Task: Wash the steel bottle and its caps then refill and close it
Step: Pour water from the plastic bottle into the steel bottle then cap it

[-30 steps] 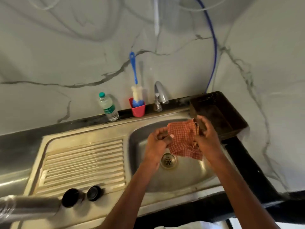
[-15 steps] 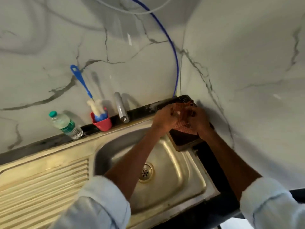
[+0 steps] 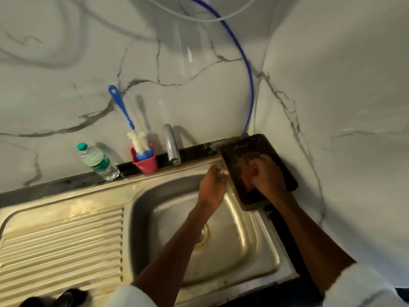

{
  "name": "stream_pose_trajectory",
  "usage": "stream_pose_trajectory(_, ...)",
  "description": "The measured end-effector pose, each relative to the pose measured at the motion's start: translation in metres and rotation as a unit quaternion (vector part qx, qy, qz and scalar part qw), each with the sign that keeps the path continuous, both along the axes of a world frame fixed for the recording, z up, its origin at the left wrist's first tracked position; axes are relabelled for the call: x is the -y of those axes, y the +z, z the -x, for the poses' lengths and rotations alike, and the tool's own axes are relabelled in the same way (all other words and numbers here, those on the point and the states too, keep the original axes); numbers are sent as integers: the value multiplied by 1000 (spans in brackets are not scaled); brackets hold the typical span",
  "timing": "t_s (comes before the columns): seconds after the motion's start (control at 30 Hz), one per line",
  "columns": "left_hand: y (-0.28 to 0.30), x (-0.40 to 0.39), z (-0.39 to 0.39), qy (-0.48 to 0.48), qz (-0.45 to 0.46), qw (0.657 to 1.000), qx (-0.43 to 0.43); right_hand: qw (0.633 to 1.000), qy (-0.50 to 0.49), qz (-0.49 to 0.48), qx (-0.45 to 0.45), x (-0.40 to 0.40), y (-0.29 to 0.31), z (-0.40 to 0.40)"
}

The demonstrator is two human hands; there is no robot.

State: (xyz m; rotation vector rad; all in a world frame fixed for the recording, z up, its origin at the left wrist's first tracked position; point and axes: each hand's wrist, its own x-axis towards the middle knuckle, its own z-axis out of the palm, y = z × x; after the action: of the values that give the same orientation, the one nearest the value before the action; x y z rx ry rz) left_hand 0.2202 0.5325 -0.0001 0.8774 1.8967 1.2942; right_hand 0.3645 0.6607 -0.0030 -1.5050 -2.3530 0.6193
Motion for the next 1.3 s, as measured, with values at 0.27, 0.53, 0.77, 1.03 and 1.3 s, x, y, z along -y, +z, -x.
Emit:
stream_pose_trajectory(0.27,-20,135,64,77,26,976,-200,966,42,-64,-246,118,36,55)
stream_pose_trajectory(0.53,-41,238,194,59,296,900,-313,952,189,61,-232,214,20,167)
stream_pose_trajectory(0.77,-65,261,268,17,385,888,-251,952,216,148,-159,248,11,290)
stream_pose_trajectory(1.03,-100,280,292,-50,386,893,-226,962,174,164,-131,232,-13,402)
stream_pose_trajectory(1.3,-108,280,296,-55,378,899,-213,960,36,188,-203,211,-33,473)
